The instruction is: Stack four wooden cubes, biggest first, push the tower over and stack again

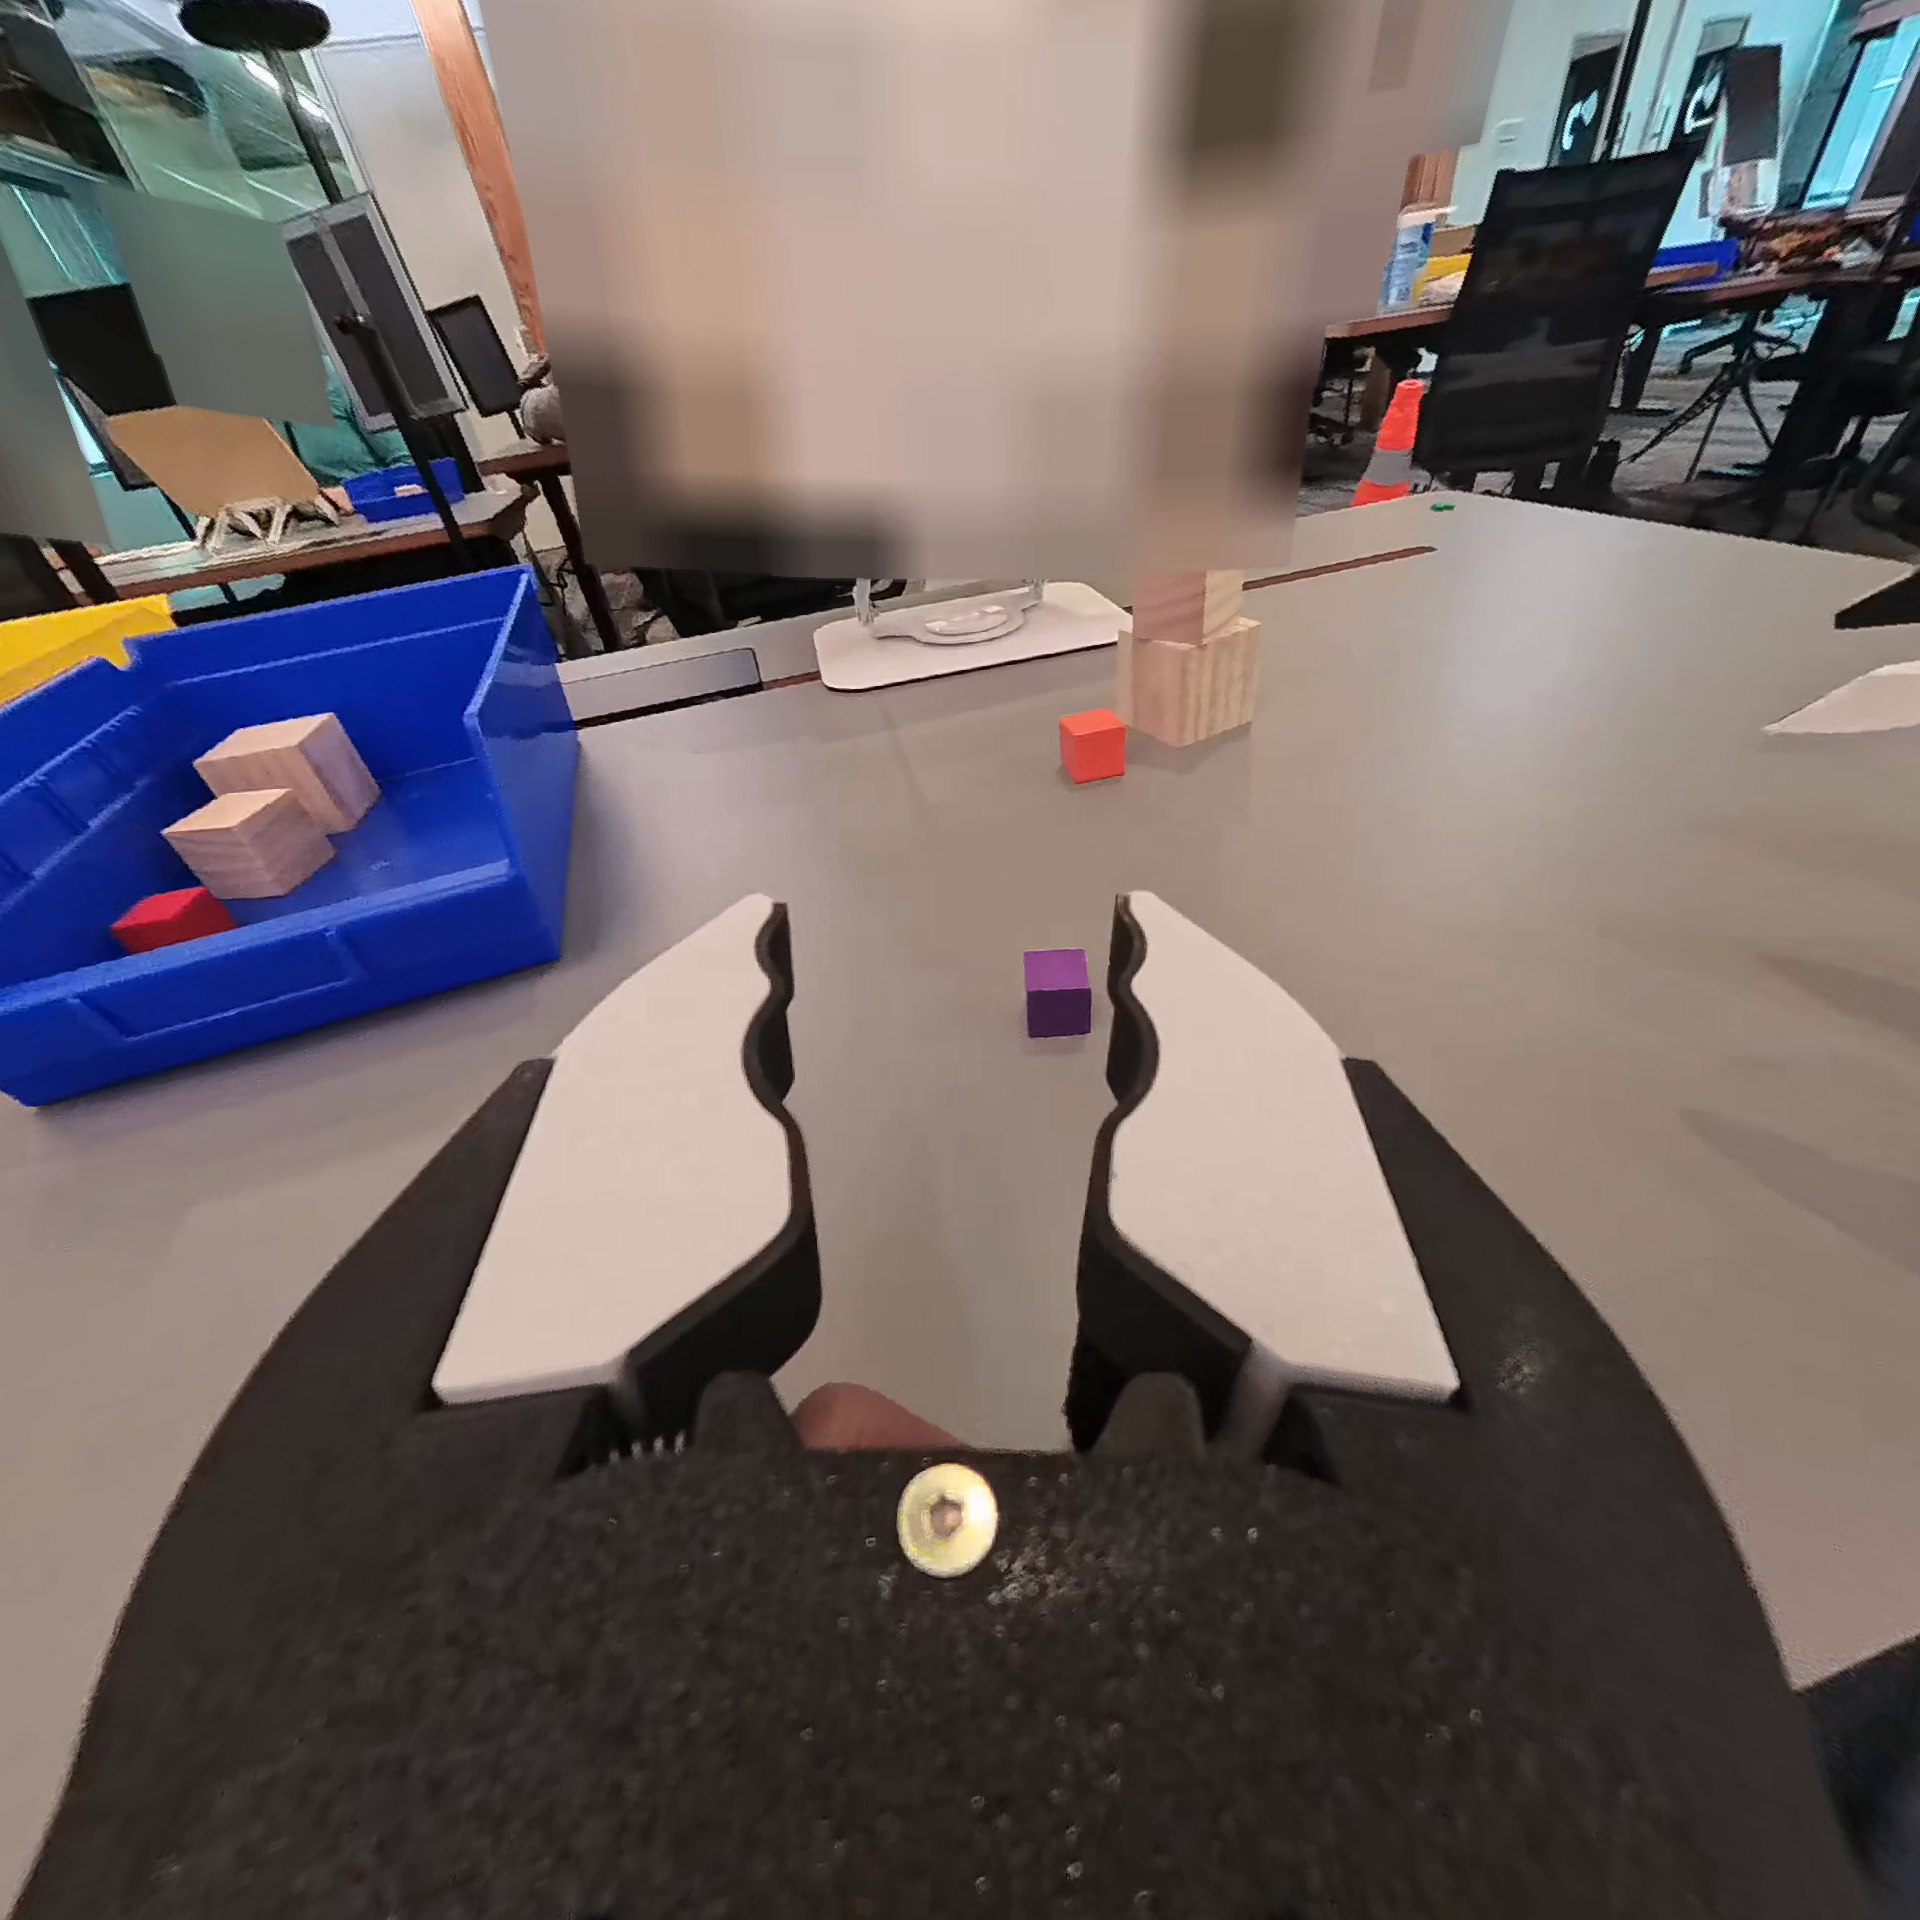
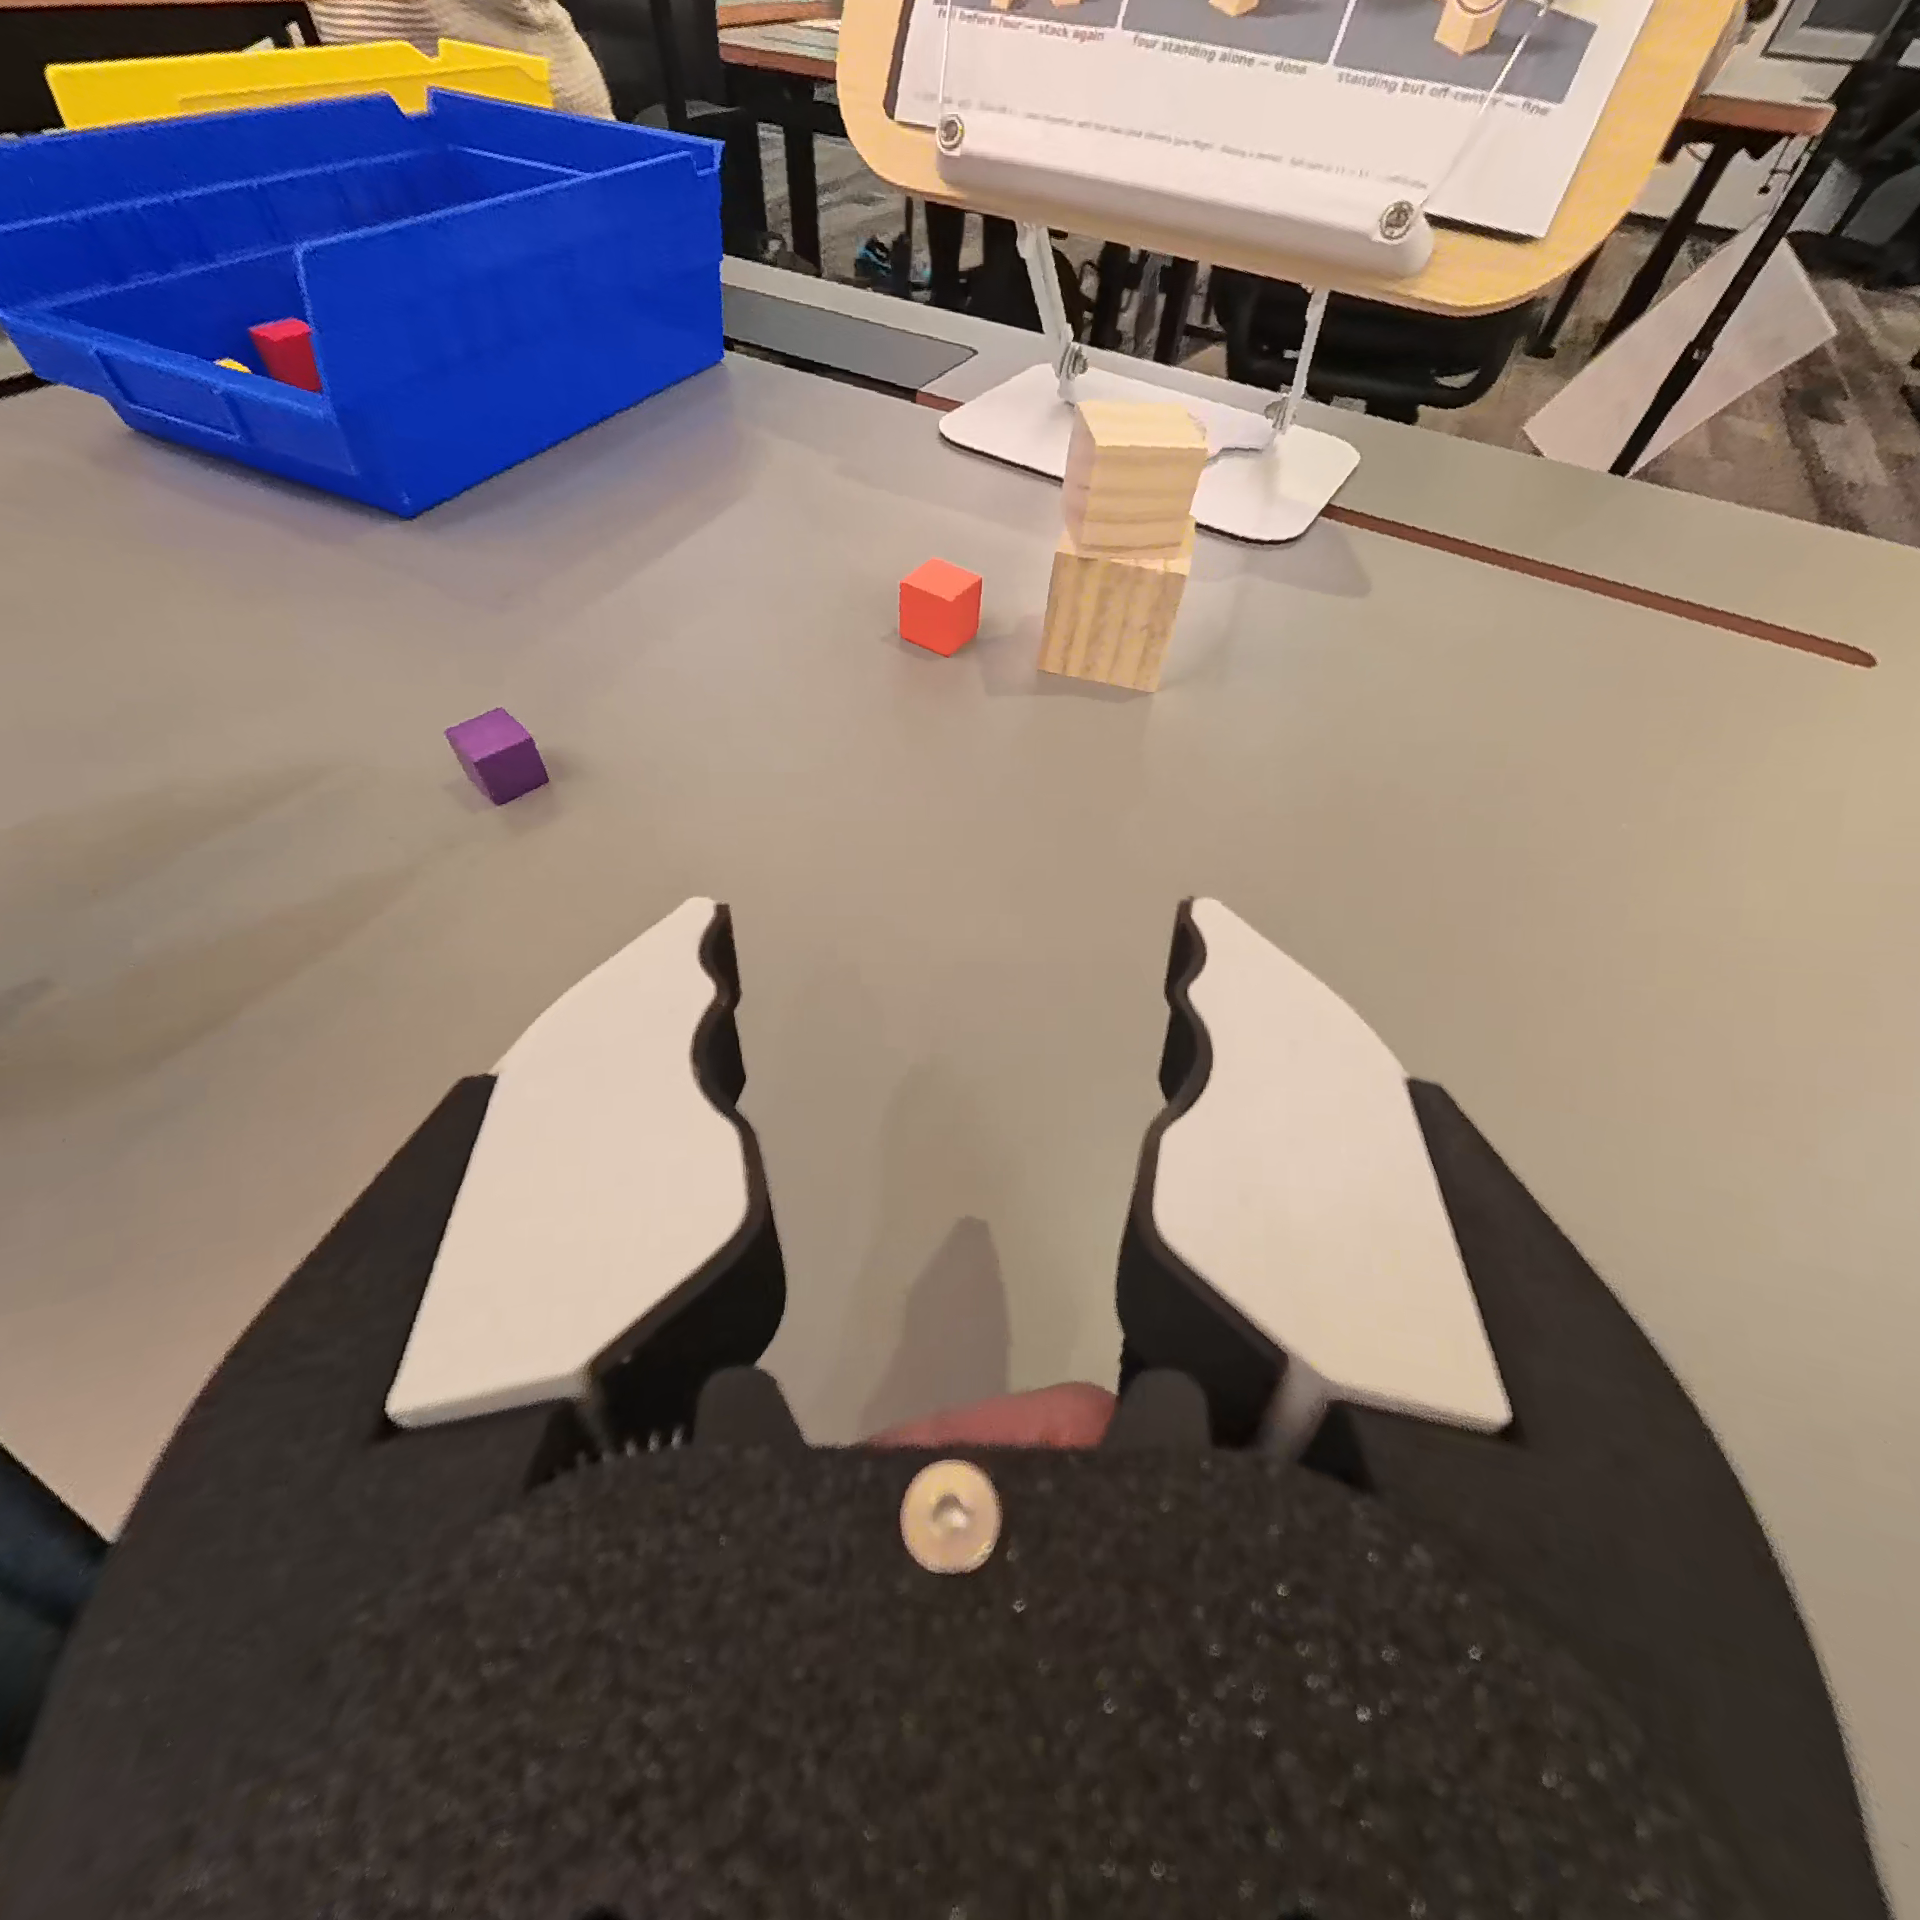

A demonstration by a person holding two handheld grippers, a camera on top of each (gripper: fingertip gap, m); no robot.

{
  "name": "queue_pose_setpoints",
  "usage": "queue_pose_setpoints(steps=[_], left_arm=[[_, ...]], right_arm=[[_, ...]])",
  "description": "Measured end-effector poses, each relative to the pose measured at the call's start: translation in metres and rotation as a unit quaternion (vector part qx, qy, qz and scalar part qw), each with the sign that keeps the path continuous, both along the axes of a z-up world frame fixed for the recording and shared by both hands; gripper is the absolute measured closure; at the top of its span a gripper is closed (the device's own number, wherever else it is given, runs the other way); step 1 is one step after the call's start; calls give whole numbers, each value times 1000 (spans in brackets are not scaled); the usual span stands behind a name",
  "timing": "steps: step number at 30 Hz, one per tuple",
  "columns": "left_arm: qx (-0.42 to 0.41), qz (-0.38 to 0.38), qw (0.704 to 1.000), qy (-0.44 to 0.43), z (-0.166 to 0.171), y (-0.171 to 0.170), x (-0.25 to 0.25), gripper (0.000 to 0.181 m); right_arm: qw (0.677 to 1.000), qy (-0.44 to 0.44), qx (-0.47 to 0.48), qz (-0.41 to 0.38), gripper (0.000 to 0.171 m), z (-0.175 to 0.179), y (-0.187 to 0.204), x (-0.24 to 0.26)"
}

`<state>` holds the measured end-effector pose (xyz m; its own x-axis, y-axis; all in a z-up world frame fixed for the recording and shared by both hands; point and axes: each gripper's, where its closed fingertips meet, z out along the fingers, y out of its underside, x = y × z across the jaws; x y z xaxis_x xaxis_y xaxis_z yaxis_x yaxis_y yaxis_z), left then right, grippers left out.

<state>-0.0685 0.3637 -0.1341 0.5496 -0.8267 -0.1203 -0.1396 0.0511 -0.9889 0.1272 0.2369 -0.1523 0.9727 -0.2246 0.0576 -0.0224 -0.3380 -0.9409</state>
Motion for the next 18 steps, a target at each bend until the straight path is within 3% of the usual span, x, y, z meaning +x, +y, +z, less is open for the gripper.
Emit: queue_pose_setpoints(steps=[18], left_arm=[[24,-14,1000,14,-1,-2,8,125]], right_arm=[[1000,-26,-15,-6,95,-4,-1,3]])
